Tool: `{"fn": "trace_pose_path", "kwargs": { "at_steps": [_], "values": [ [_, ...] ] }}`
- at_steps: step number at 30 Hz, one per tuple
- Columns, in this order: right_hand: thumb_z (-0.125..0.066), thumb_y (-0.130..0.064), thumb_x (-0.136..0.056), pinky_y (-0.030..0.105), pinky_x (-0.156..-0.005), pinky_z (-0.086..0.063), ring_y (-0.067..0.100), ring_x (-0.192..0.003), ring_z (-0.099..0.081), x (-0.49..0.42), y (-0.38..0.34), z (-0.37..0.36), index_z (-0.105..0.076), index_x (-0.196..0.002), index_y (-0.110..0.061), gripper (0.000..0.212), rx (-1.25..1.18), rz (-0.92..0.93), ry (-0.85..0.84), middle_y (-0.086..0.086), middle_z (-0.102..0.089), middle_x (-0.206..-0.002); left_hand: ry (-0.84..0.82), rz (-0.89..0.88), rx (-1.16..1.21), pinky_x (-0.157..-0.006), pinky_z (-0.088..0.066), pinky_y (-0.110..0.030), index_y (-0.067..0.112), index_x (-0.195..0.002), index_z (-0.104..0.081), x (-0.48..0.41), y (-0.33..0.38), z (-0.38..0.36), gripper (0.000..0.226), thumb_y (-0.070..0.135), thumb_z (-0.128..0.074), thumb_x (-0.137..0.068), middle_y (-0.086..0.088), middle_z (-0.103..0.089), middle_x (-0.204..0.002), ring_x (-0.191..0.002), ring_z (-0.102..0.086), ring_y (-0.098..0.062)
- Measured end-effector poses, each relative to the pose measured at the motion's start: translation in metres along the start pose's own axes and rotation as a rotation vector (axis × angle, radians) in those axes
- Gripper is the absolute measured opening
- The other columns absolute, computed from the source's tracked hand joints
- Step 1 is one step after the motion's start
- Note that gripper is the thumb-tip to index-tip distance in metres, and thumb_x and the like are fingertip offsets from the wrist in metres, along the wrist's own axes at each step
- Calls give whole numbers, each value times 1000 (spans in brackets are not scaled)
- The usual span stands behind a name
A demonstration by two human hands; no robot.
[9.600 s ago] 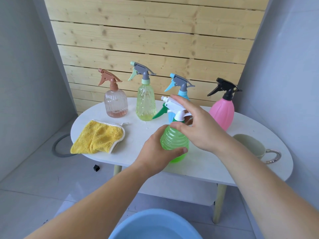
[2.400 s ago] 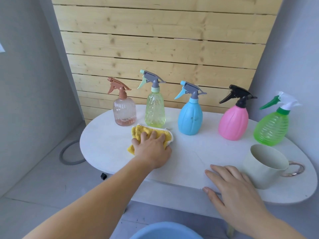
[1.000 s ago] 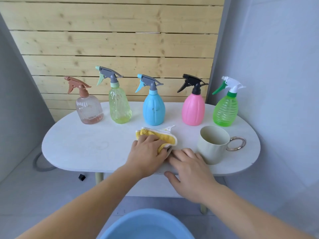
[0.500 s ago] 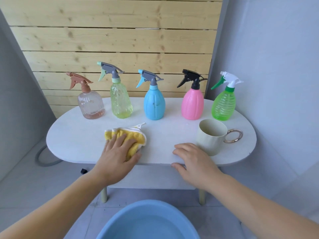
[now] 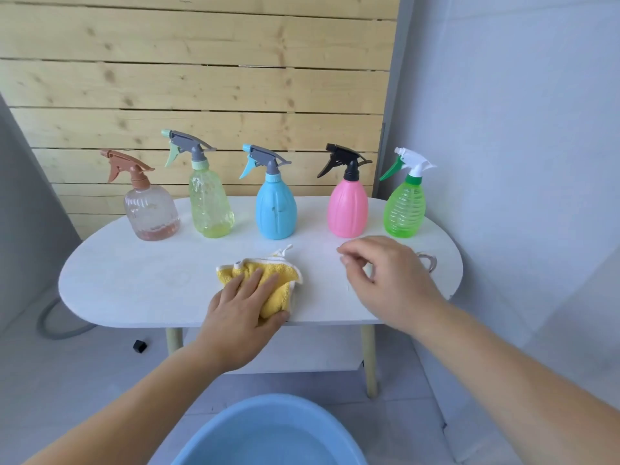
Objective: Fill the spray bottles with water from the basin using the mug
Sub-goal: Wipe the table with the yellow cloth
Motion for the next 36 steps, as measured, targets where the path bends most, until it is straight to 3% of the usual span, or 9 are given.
{"fn": "trace_pose_path", "kwargs": {
  "at_steps": [3,5,9,12,14,16,23,30,36],
  "values": [
    [-55,-7,-91,35,-87,-44,26,-107,-53,-14,34,41,-70,-109,-17,25,155,-221,129,3,-66,-109,-8,-1,33,-129,-5,-44,44,-163,-17,-5,12,-2,92,86,-10,-81,10,-6,-175,-161,3,-27],
    [-52,-7,-92,34,-93,-41,30,-116,-50,-13,64,53,-64,-125,-19,38,208,-440,-38,7,-58,-129,4,-9,32,-129,-4,-45,41,-163,-18,-9,19,-3,105,84,3,-70,7,-8,-175,-161,2,-29],
    [-57,-24,-95,30,-84,-42,21,-102,-59,-2,94,51,-52,-140,-23,46,43,-686,-302,2,-55,-133,5,-31,68,-129,-4,-47,40,-163,-19,-18,31,-6,105,83,3,-70,1,-11,-174,-160,0,-32],
    [-61,-32,-95,35,-96,-47,20,-110,-59,3,105,42,-59,-131,-23,37,-36,-693,-346,-1,-62,-124,-8,-49,71,-129,-5,-48,39,-163,-20,-28,43,-9,92,82,-9,-83,-3,-14,-173,-159,-2,-35],
    [-60,-34,-95,47,-94,-54,24,-99,-64,5,111,37,-65,-110,-25,18,-81,-696,-307,-1,-65,-106,-6,-71,45,-129,-5,-48,37,-162,-22,-33,51,-12,71,69,-31,-100,-4,-14,-173,-159,-3,-36],
    [-57,-33,-98,52,-88,-57,31,-97,-67,6,114,36,-63,-96,-20,14,-168,-710,-269,5,-65,-99,5,-96,32,-129,-6,-47,36,-162,-21,-38,56,-14,68,58,-45,-103,-3,-13,-173,-159,-2,-35],
    [-47,-33,-104,48,-88,-57,35,-108,-63,9,121,36,-58,-97,-24,16,-494,-870,-9,6,-63,-112,-24,-99,102,-130,-5,-46,30,-164,-22,-61,64,-13,65,56,-37,-106,0,-14,-174,-160,-1,-31],
    [-47,-26,-101,50,-89,-58,30,-101,-60,15,130,38,-57,-98,-16,15,-476,-911,118,-4,-57,-95,-10,-116,112,-130,-6,-45,25,-163,-29,-94,96,-18,62,52,-37,-108,-2,-21,-172,-159,-6,-33],
    [-48,-27,-101,50,-87,-58,31,-102,-61,14,136,36,-57,-99,-14,16,-461,-923,143,-3,-57,-95,-42,-199,114,-130,-5,-43,29,-162,-30,-92,122,-25,59,53,-36,-108,2,-20,-172,-160,-5,-29]
  ]
}}
Point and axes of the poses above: each hand's wrist, its own x-axis away from the middle knuckle, its own z-axis out of the back of the hand, y = z × x, the point moved 2 cm from there along -x, towards the middle knuckle
